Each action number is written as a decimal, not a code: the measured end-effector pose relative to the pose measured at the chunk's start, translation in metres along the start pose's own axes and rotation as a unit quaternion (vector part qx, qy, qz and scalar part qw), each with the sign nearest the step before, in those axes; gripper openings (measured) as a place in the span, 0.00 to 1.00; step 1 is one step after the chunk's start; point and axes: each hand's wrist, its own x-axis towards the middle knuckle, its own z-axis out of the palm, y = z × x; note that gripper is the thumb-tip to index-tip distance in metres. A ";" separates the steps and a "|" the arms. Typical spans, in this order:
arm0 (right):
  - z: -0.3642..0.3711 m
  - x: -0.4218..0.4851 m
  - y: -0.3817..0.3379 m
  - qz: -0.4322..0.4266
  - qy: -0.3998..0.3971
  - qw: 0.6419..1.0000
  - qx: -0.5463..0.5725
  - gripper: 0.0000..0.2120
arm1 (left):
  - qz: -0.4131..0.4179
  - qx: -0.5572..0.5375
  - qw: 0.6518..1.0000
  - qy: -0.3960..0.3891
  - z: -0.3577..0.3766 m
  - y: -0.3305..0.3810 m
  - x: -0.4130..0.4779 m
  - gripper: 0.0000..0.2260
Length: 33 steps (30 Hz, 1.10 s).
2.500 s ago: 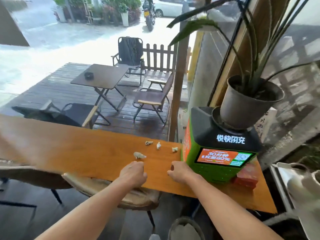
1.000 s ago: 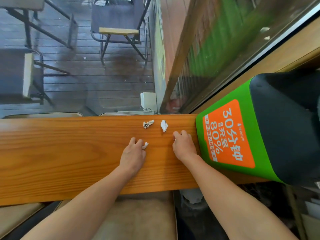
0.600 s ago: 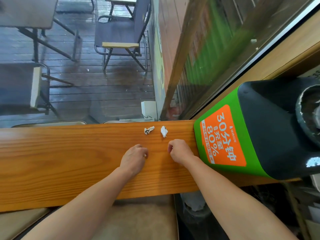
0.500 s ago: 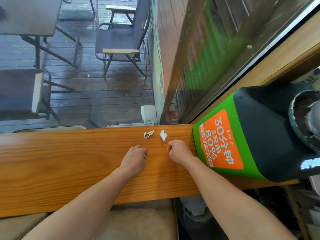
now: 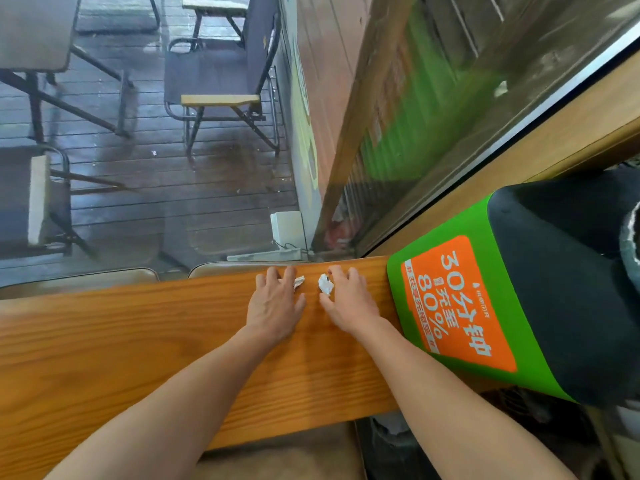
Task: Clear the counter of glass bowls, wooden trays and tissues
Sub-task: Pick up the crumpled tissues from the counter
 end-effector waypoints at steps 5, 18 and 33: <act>0.020 0.011 0.001 0.016 -0.010 1.000 -0.020 0.22 | 0.027 0.043 0.999 -0.011 0.011 -0.005 0.012 0.19; 0.032 -0.022 0.003 0.026 -0.010 1.000 -0.006 0.06 | 0.034 -0.065 0.996 -0.048 0.011 -0.004 -0.011 0.06; 0.020 -0.172 0.101 0.018 -0.031 0.996 0.084 0.10 | 0.109 0.038 0.985 -0.125 0.030 0.093 -0.147 0.10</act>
